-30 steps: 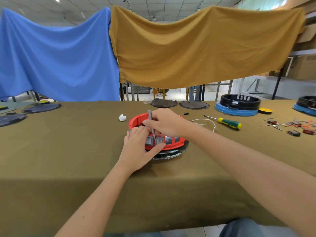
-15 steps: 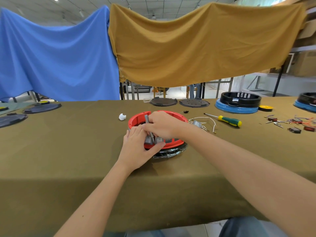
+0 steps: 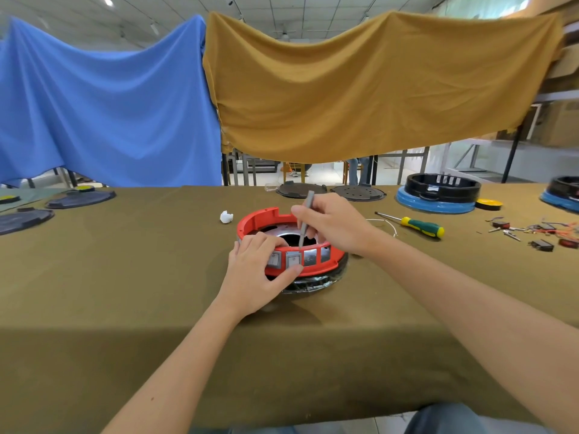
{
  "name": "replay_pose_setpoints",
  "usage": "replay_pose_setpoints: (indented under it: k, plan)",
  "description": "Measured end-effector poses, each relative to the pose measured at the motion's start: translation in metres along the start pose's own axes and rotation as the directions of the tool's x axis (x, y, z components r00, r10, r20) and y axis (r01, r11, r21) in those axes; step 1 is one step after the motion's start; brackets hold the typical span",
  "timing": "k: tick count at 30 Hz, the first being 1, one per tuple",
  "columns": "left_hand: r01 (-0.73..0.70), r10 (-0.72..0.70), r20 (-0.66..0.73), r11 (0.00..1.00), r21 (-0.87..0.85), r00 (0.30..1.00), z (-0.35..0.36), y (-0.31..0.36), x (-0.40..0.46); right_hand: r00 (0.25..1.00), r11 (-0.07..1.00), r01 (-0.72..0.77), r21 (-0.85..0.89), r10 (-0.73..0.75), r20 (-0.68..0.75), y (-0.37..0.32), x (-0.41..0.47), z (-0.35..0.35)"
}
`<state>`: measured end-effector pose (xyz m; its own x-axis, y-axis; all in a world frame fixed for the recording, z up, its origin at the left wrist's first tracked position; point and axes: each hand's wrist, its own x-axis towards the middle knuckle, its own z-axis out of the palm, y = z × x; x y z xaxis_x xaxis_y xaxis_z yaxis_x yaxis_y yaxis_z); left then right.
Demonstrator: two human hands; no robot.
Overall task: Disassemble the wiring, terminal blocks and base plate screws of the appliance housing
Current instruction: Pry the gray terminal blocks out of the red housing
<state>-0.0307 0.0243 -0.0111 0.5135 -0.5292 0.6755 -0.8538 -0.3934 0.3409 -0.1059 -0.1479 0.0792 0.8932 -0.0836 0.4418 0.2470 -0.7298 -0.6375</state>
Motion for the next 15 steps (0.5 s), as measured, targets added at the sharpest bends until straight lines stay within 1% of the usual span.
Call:
replay_pose_setpoints:
  k: [2, 4, 9, 12, 15]
  plan:
    - [0.001, -0.001, 0.009, 1.0, -0.005, 1.0, 0.0, 0.001, 0.0, 1.0, 0.998, -0.004, -0.055, 0.006, 0.03, 0.003, -0.003, 0.001]
    - [0.004, -0.004, 0.016, 1.0, -0.002, 1.0, -0.001, 0.002, 0.0, 0.999, 0.999, 0.003, -0.055, -0.001, 0.039, 0.005, -0.004, 0.002]
    - [0.012, -0.012, 0.027, 1.0, 0.02, 1.0, -0.001, 0.002, 0.0, 0.998, 0.997, -0.021, 0.071, 0.016, 0.058, 0.012, -0.005, -0.002]
    - [0.017, -0.018, 0.035, 1.0, 0.02, 0.999, -0.001, 0.001, -0.001, 0.996, 0.988, -0.068, 0.141, 0.059, 0.064, 0.014, -0.003, -0.001]
    - [0.011, -0.013, 0.04, 1.0, 0.026, 0.999, -0.001, 0.001, 0.0, 0.989, 0.976, -0.138, 0.168, 0.126, 0.082, 0.011, 0.001, -0.001]
